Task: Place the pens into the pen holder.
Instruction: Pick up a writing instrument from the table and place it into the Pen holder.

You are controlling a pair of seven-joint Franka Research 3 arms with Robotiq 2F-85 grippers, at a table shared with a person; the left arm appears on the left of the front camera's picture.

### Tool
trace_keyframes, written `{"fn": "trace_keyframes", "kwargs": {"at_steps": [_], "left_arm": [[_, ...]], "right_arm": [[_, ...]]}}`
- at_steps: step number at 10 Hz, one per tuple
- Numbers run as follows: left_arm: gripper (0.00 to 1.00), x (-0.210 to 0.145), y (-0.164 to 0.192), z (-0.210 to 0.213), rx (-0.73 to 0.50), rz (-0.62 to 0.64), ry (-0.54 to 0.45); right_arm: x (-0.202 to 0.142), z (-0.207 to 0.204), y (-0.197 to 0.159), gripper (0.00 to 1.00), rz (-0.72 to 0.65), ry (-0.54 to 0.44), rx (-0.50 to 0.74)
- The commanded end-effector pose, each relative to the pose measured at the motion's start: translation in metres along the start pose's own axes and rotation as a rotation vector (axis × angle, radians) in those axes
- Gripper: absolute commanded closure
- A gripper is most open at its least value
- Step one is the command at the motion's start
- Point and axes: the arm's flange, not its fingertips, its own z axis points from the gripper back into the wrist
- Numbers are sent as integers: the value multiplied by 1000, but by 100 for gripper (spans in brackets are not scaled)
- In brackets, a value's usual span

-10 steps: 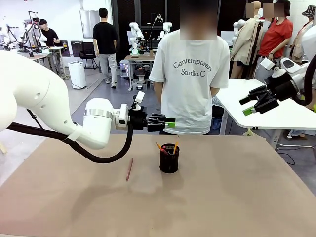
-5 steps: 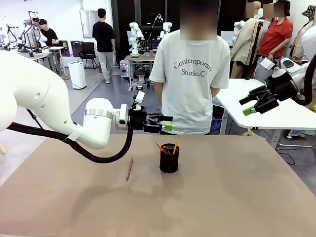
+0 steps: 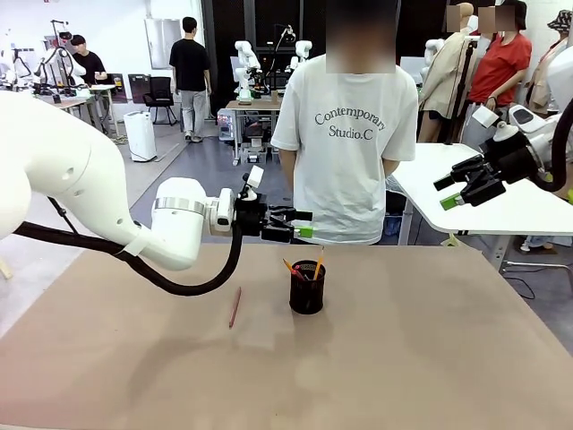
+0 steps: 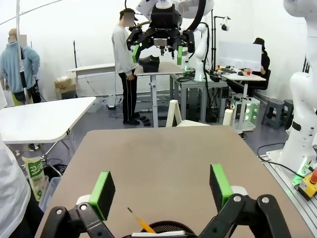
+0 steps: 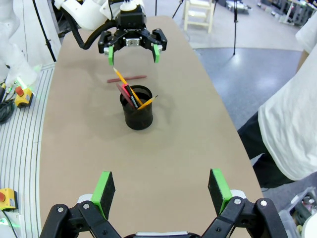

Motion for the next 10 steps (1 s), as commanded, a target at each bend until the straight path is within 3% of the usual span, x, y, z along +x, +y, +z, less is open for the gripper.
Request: {"fn": "trace_keyframes", "kwargs": {"at_steps": [1,3,8,10], "left_arm": [[0,1,0,1,-10,-3,-11],[0,0,0,0,-3,0,-3],[0,31,-20,53,194,263,369],[0,42,-33,64,321,303,452]], "right_arm": [[3,1,-2,0,3,3,-5],[3,1,-2,0,3,3,-5],[3,1,-2,0,3,3,-5],[3,1,-2,0,3,3,-5]]}}
